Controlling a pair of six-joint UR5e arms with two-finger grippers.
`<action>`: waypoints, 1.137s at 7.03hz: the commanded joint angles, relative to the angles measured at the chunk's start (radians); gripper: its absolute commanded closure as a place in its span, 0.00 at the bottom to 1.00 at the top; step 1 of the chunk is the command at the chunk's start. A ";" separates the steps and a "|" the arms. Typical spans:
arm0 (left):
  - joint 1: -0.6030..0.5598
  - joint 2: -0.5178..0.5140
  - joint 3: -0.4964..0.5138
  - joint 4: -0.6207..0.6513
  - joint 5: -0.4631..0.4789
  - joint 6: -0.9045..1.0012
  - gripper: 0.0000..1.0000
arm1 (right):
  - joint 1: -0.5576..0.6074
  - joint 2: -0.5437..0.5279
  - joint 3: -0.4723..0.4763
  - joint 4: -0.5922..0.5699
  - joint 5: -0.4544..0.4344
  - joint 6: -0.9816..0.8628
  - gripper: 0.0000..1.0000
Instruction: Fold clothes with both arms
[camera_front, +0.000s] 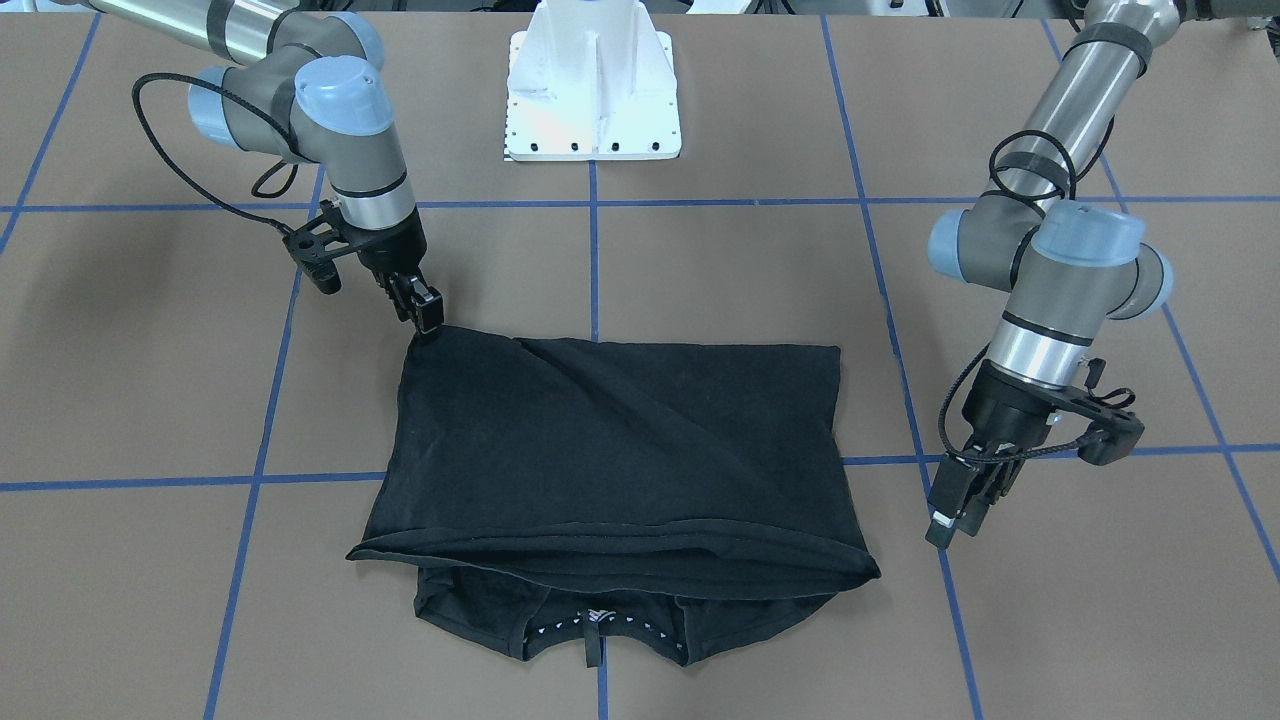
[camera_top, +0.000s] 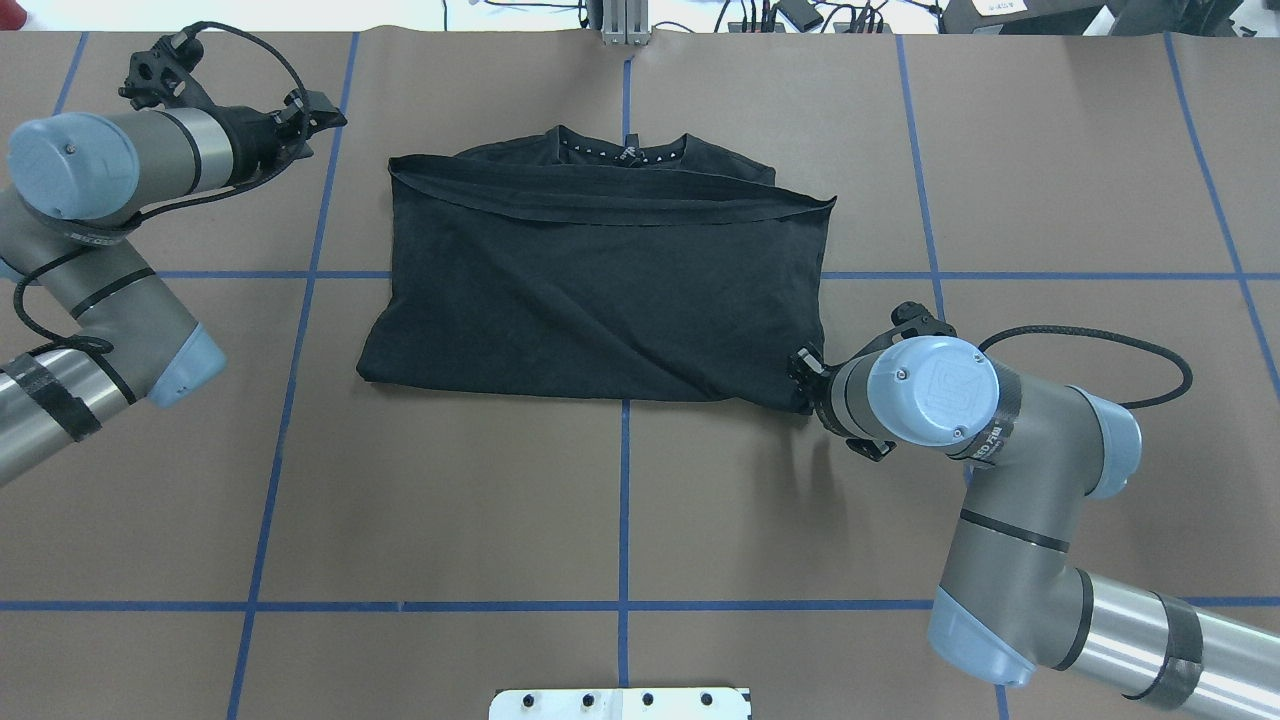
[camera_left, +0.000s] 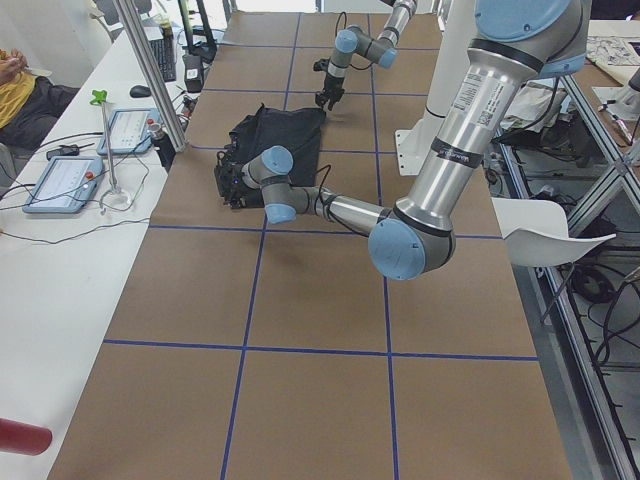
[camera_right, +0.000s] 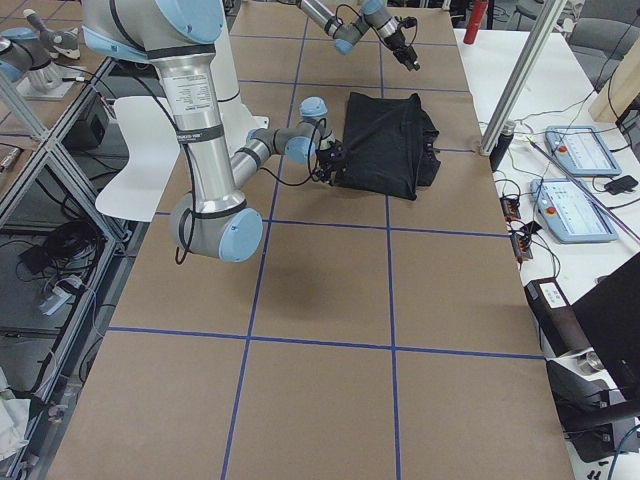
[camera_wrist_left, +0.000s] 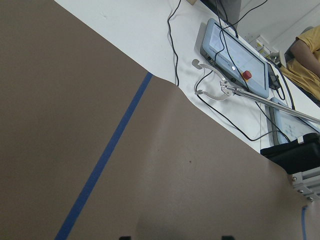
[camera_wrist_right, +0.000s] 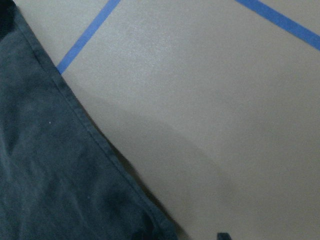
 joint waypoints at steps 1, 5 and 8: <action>0.000 0.000 -0.001 0.000 0.001 0.000 0.32 | 0.001 -0.004 -0.001 0.001 0.000 0.001 0.89; 0.000 0.009 -0.003 0.000 0.004 0.000 0.32 | 0.055 0.002 0.002 0.001 0.115 -0.004 1.00; 0.000 0.011 -0.007 0.000 0.005 0.000 0.32 | 0.063 0.005 0.001 0.002 0.117 -0.007 1.00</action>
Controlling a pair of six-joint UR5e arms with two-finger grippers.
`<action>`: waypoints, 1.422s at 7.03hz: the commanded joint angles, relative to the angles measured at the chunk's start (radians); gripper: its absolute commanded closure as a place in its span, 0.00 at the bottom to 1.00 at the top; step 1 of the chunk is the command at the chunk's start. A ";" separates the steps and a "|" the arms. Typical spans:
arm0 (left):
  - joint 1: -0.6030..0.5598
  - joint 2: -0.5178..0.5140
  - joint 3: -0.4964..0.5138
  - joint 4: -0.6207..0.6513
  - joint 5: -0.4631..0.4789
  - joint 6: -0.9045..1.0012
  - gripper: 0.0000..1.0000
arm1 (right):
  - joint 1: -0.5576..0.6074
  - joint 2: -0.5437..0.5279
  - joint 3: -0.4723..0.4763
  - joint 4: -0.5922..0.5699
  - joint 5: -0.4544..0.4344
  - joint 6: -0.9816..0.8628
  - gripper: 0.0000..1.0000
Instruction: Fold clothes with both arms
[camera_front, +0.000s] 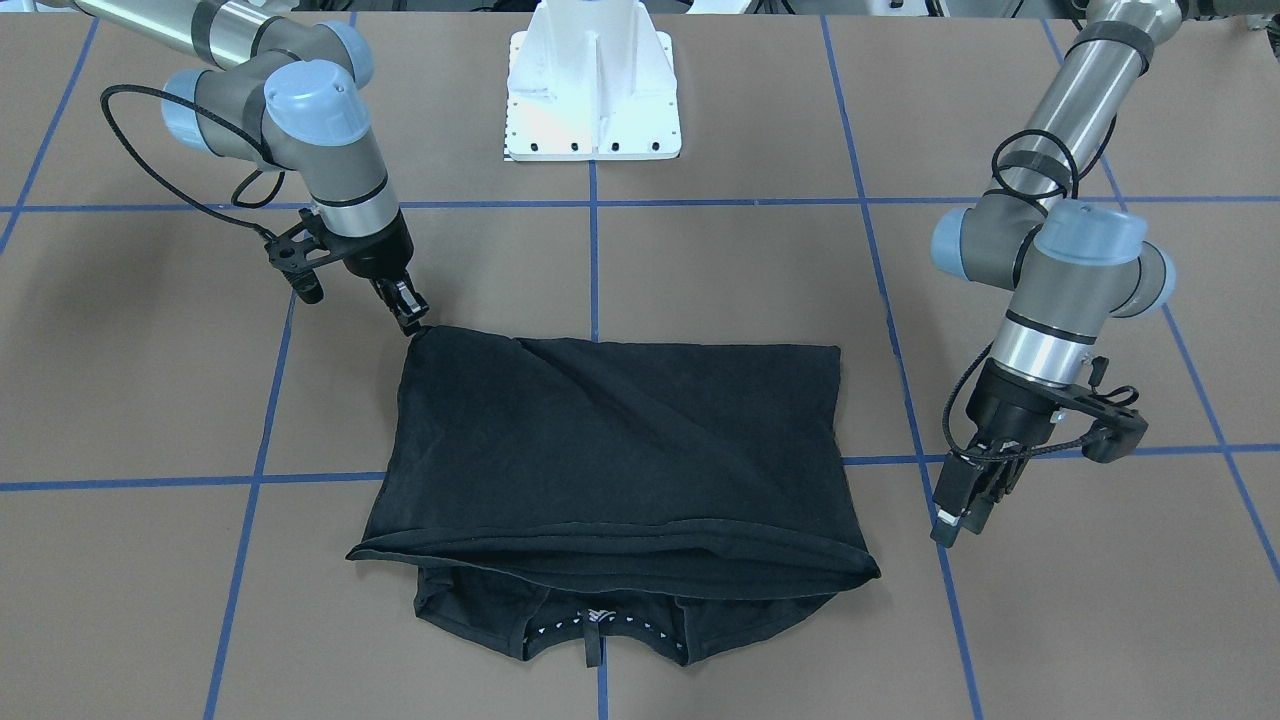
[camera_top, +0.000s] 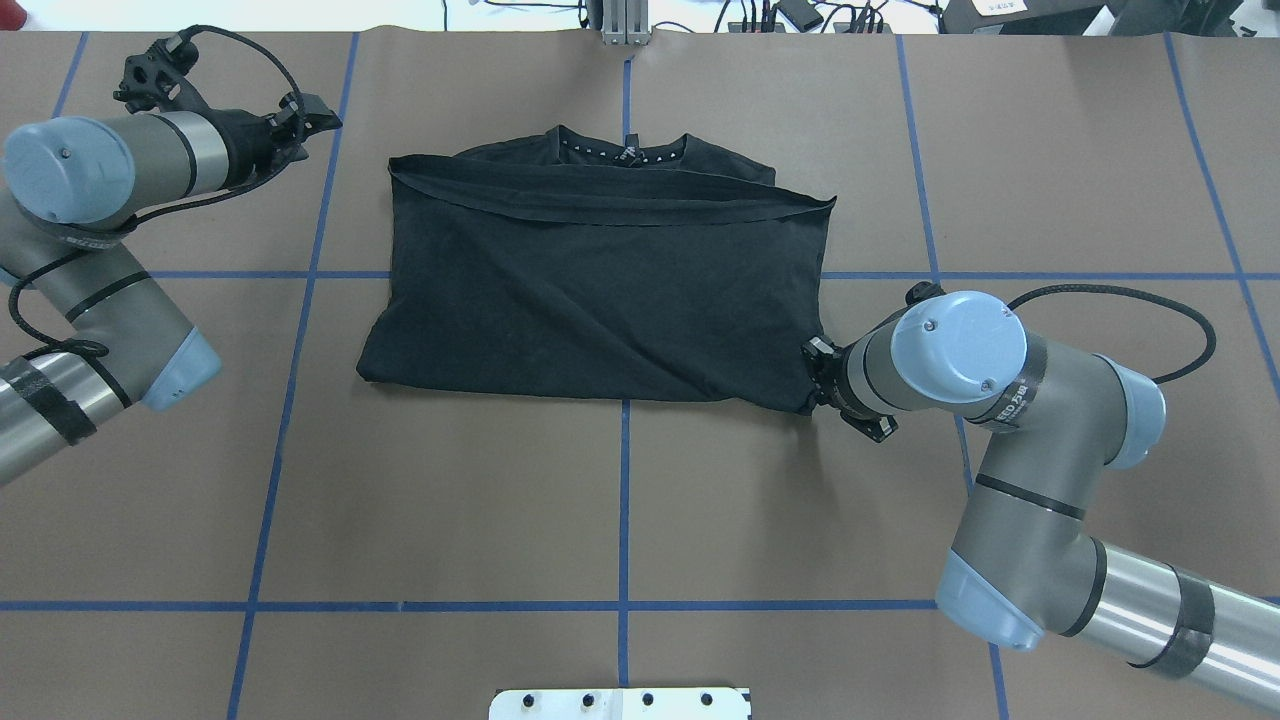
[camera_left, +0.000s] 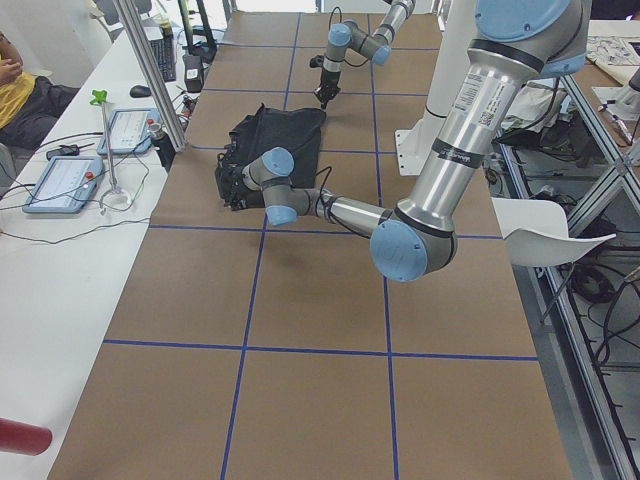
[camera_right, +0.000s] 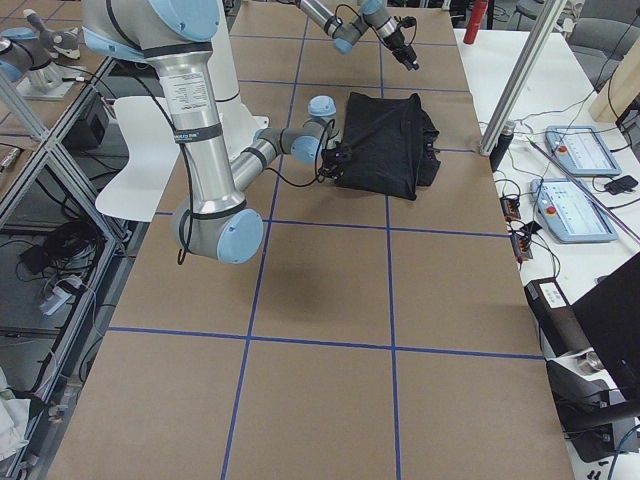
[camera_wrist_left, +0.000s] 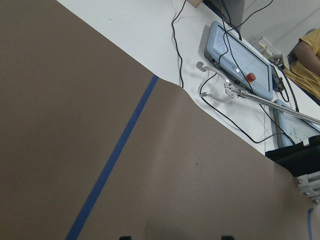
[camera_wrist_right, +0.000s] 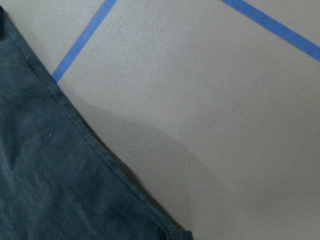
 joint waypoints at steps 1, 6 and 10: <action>0.000 0.000 -0.002 0.000 0.001 0.000 0.32 | 0.009 0.000 -0.001 0.001 -0.004 -0.007 0.34; 0.002 0.000 -0.001 0.000 0.001 -0.002 0.32 | 0.001 0.003 -0.073 0.170 -0.010 0.058 0.00; 0.003 0.000 -0.002 0.000 0.001 -0.006 0.32 | -0.001 -0.006 -0.074 0.171 -0.008 0.055 0.96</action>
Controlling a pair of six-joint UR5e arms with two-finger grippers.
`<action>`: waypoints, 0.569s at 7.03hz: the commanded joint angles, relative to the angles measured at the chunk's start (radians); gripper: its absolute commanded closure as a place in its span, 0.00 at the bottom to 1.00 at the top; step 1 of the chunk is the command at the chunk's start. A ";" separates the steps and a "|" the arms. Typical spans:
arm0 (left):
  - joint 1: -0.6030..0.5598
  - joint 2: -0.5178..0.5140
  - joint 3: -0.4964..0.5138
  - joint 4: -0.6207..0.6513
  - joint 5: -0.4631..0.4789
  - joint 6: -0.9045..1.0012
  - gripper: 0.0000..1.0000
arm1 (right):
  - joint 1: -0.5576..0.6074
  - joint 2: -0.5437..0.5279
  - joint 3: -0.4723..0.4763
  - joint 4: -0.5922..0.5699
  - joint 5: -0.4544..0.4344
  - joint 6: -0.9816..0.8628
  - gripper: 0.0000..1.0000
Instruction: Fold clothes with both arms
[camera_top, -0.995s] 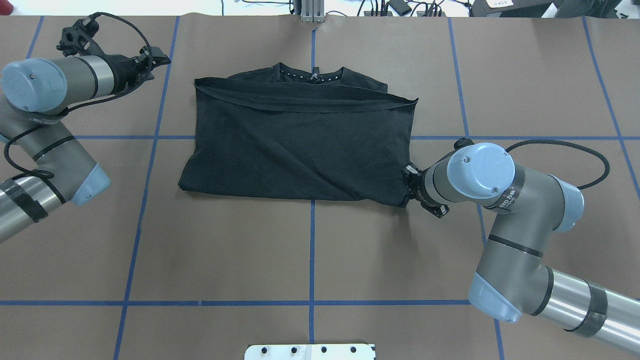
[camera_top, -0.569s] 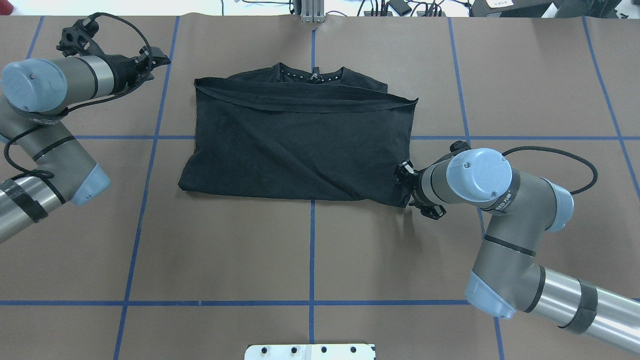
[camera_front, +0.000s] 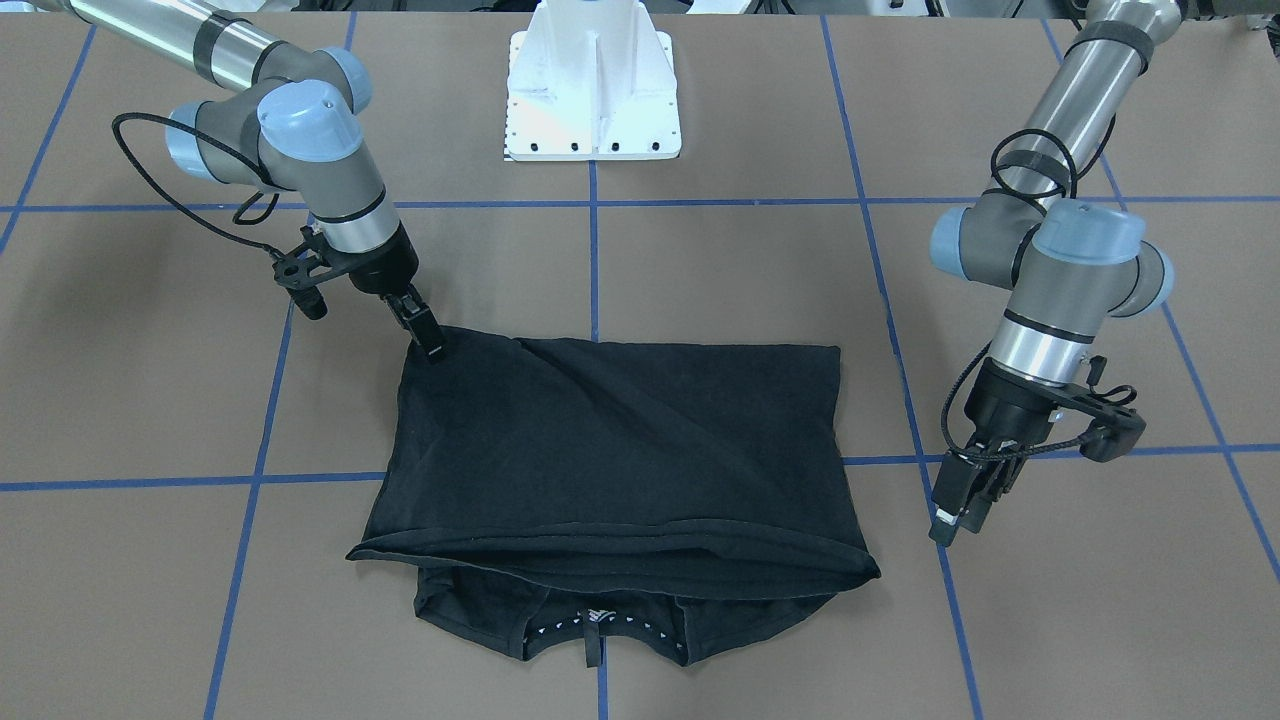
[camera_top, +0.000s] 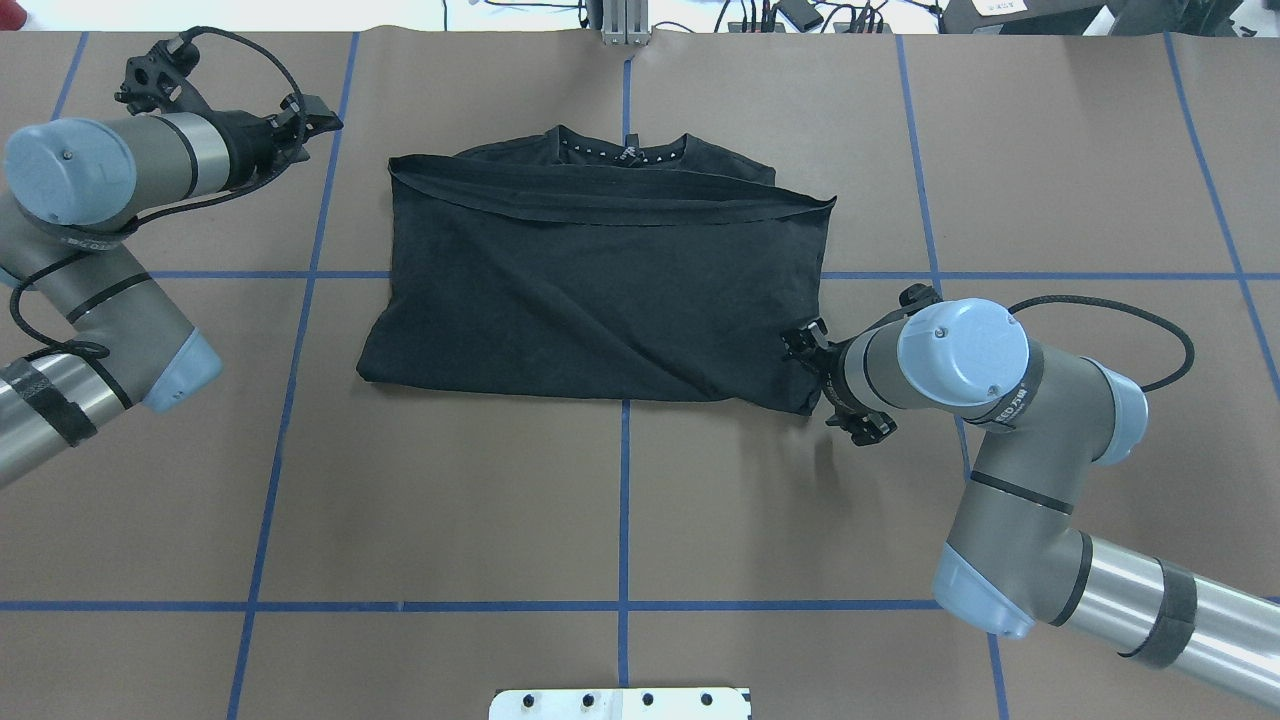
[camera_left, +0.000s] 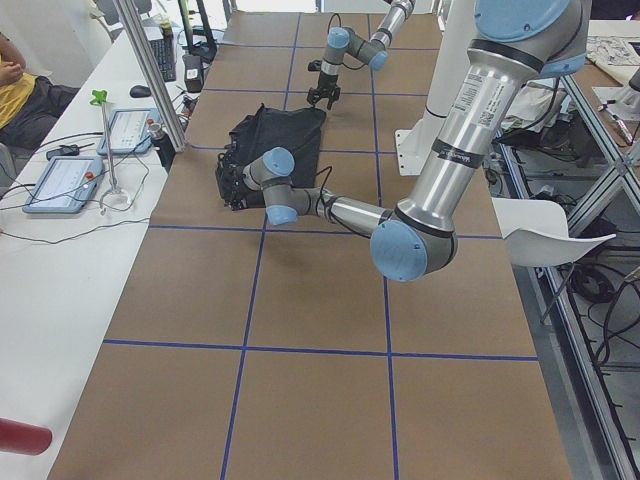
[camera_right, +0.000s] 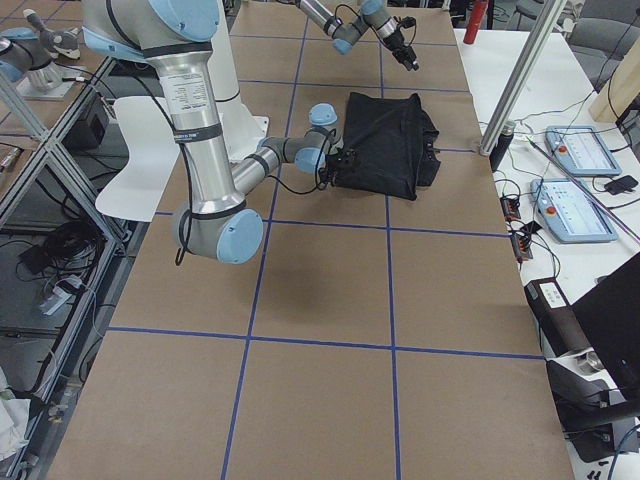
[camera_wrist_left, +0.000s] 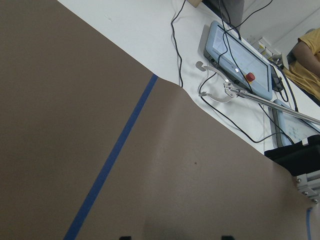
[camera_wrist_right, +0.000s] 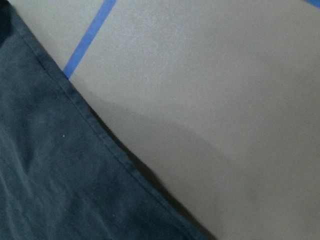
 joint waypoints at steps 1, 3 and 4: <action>0.000 0.000 -0.001 0.000 0.000 -0.002 0.32 | 0.000 0.004 0.001 0.001 0.002 -0.002 1.00; 0.000 0.000 -0.001 0.000 0.000 -0.004 0.32 | 0.001 -0.008 0.004 0.012 0.009 -0.008 1.00; 0.002 0.000 -0.001 0.000 0.000 -0.006 0.32 | 0.001 -0.010 0.006 0.012 0.012 -0.010 1.00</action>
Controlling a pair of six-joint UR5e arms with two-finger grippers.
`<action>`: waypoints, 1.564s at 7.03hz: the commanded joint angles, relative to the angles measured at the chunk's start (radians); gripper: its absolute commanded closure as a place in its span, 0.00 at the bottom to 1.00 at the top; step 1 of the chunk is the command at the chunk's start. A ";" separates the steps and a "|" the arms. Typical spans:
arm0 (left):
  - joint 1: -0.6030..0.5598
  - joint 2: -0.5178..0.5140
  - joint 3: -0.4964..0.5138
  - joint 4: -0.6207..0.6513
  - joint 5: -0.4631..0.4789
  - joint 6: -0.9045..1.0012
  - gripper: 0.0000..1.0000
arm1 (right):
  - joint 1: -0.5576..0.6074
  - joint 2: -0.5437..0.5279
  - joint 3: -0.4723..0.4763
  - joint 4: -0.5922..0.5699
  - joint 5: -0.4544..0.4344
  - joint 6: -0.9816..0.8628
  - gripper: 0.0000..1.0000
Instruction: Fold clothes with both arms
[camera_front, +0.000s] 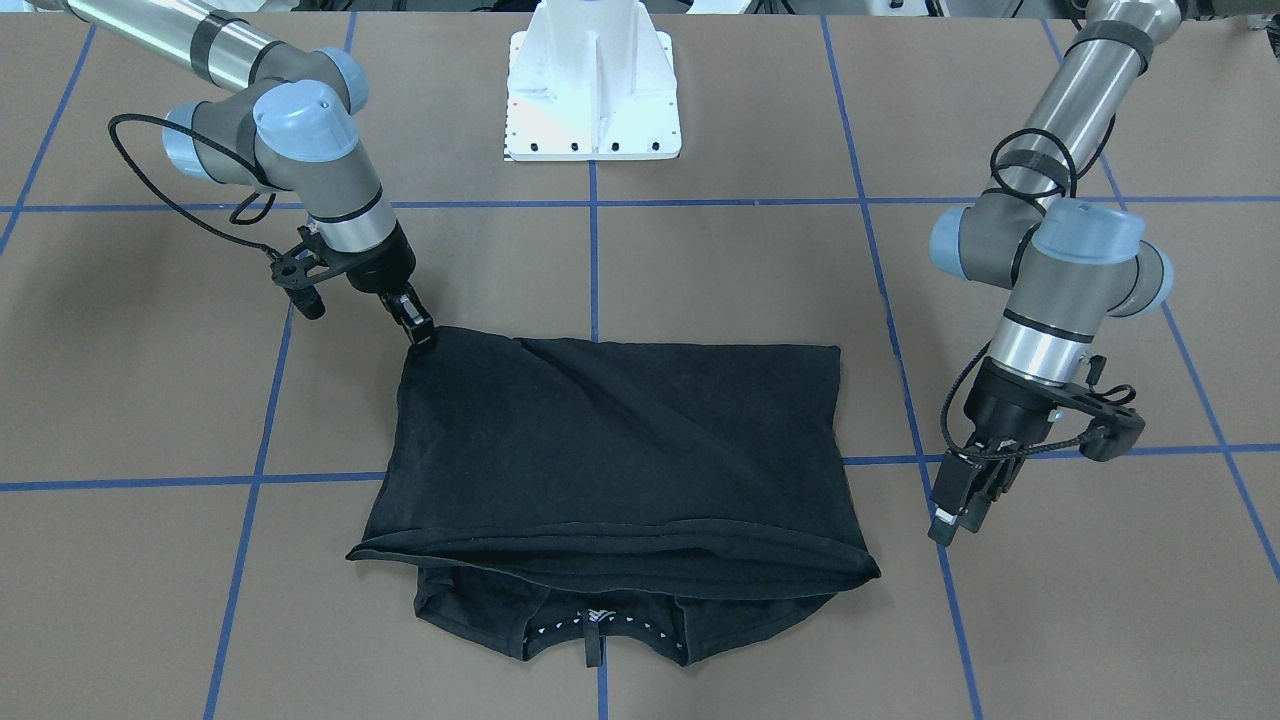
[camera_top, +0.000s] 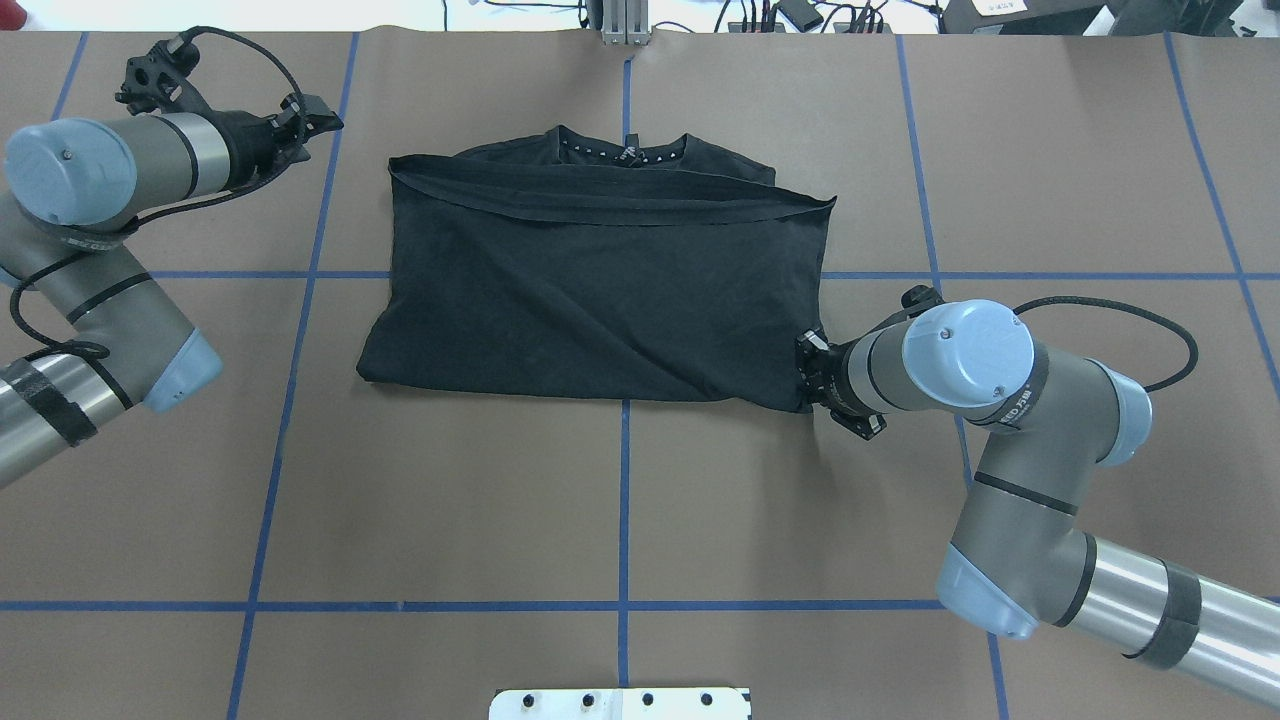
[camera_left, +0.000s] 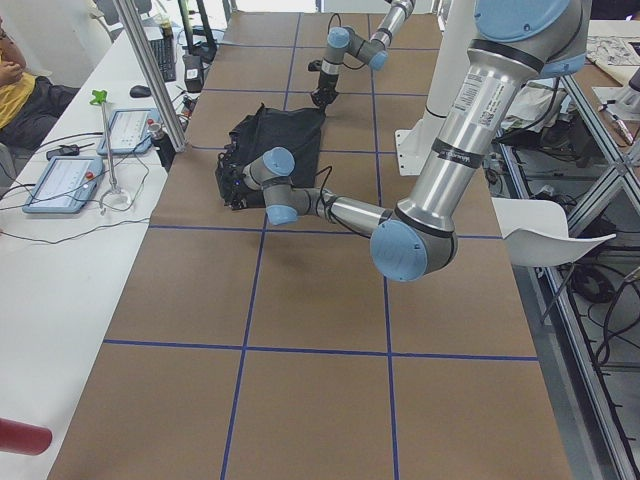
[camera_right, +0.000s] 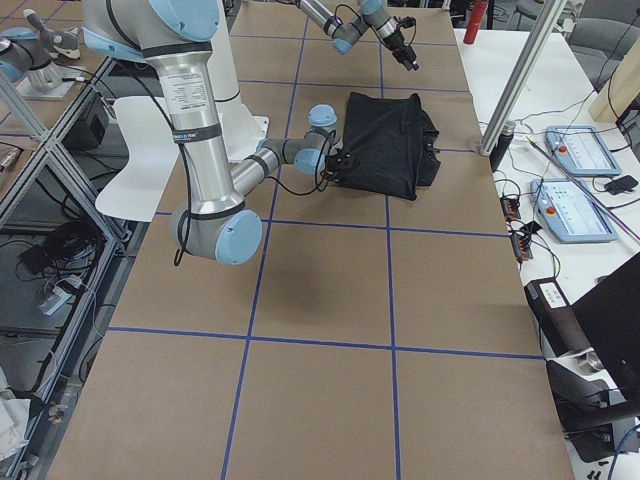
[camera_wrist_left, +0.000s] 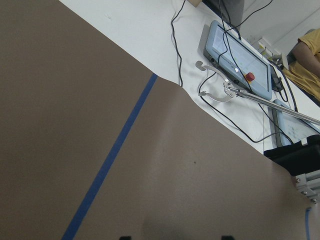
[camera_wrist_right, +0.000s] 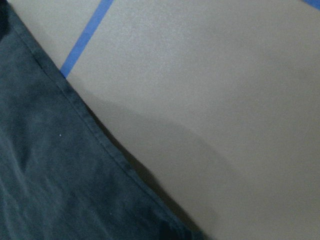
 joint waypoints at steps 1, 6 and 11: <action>0.001 0.000 0.000 0.000 0.000 -0.001 0.32 | 0.002 -0.007 0.018 0.000 0.010 -0.002 1.00; 0.001 0.000 -0.033 0.000 -0.014 -0.004 0.33 | -0.053 -0.305 0.382 0.003 0.198 0.004 1.00; 0.007 -0.012 -0.112 0.037 -0.174 -0.090 0.33 | -0.297 -0.357 0.397 0.124 0.503 0.160 0.00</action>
